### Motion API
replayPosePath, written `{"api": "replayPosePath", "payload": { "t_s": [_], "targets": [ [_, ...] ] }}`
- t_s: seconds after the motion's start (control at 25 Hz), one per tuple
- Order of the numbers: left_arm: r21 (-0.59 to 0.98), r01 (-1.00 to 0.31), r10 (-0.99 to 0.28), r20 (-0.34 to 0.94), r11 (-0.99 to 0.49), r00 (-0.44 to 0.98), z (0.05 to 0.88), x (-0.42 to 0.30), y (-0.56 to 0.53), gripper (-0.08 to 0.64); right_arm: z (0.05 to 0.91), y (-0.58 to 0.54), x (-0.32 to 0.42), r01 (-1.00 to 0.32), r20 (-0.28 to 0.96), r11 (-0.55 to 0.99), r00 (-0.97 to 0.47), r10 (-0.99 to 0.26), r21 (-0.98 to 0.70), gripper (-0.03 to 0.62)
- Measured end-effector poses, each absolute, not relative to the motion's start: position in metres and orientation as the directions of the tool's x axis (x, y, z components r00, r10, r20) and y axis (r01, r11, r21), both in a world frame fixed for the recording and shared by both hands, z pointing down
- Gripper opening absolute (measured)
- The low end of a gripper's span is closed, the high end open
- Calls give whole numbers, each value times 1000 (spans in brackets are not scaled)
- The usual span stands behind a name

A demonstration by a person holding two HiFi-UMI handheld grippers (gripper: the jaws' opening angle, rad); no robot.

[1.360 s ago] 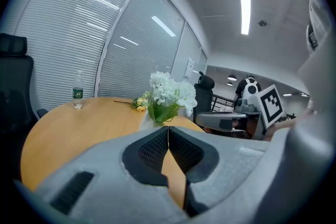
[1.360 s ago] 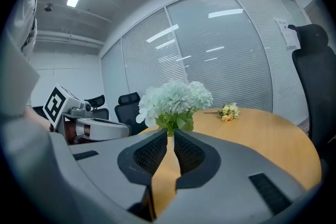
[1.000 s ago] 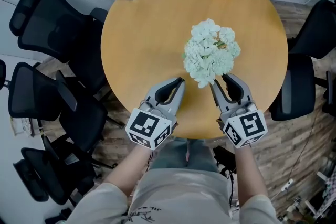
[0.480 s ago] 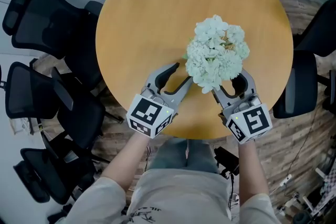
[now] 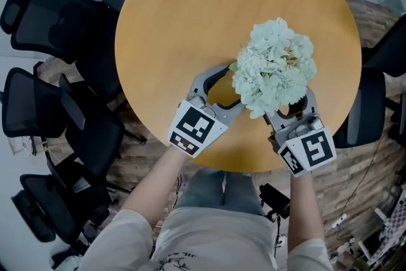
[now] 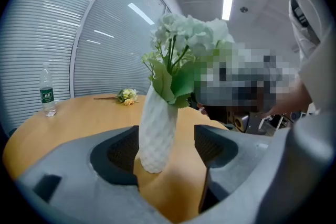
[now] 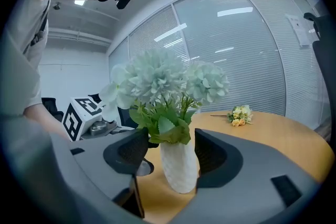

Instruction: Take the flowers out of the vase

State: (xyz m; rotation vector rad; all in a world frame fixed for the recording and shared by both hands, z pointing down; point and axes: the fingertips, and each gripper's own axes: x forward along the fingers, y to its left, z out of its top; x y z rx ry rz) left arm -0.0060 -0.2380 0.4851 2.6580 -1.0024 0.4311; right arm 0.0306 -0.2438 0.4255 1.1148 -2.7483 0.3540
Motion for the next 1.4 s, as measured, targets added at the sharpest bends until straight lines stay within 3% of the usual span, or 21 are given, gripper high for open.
{"api": "replayPosePath", "payload": {
  "t_s": [0.12, 0.44, 0.6, 1.12, 1.4],
  "targets": [
    [120, -652, -581, 357, -748, 732, 485, 3, -247, 350, 427, -246, 30, -701, 234, 693, -711, -663, -166, 241],
    [67, -645, -586, 356, -761, 728, 491, 15, -259, 353, 430, -245, 29, -703, 240, 691, -709, -664, -167, 240],
    [43, -670, -617, 351, -741, 705, 490, 7, -265, 273, 430, -246, 24, -705, 245, 691, -707, -664, -160, 241],
    [46, -684, -632, 342, -728, 696, 494, -2, -265, 268, 428, -255, 2, -733, 220, 670, -677, -703, -115, 242],
    [48, -685, -632, 344, -727, 695, 491, 0, -268, 268, 423, -260, 9, -762, 213, 642, -643, -736, -82, 61]
  ]
}}
